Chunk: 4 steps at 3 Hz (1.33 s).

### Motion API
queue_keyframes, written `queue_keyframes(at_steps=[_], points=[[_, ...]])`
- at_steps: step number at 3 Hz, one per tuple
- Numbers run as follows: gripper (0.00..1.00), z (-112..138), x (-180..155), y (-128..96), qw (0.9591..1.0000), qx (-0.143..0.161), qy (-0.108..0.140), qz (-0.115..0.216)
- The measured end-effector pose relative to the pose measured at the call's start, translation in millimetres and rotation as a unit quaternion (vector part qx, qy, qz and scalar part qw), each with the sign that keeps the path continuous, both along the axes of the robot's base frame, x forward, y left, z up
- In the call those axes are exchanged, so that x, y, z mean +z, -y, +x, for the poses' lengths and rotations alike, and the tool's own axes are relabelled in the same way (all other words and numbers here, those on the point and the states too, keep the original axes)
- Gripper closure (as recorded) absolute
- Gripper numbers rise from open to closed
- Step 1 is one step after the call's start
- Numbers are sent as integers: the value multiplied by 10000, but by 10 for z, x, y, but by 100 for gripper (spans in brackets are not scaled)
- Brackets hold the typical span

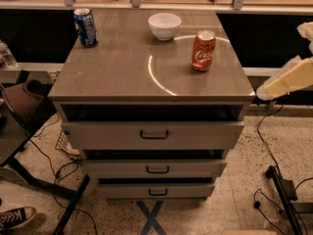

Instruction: Place coke can into white bowl

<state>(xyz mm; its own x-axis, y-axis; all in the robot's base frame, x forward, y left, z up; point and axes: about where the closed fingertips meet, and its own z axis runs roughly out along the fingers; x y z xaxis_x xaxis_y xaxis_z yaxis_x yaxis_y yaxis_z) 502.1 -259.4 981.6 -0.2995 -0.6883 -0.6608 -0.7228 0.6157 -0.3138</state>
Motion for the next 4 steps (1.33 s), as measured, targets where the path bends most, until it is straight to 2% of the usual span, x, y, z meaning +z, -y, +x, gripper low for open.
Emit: queue_keyframes(at_steps=[1, 2, 3, 4], points=[[0, 372, 114, 65, 9923, -196, 744, 970], [0, 836, 409, 80, 9706, -385, 1484, 1857], [0, 913, 464, 63, 9660, -438, 1587, 1996], [0, 914, 463, 62, 9659, -438, 1587, 1996]])
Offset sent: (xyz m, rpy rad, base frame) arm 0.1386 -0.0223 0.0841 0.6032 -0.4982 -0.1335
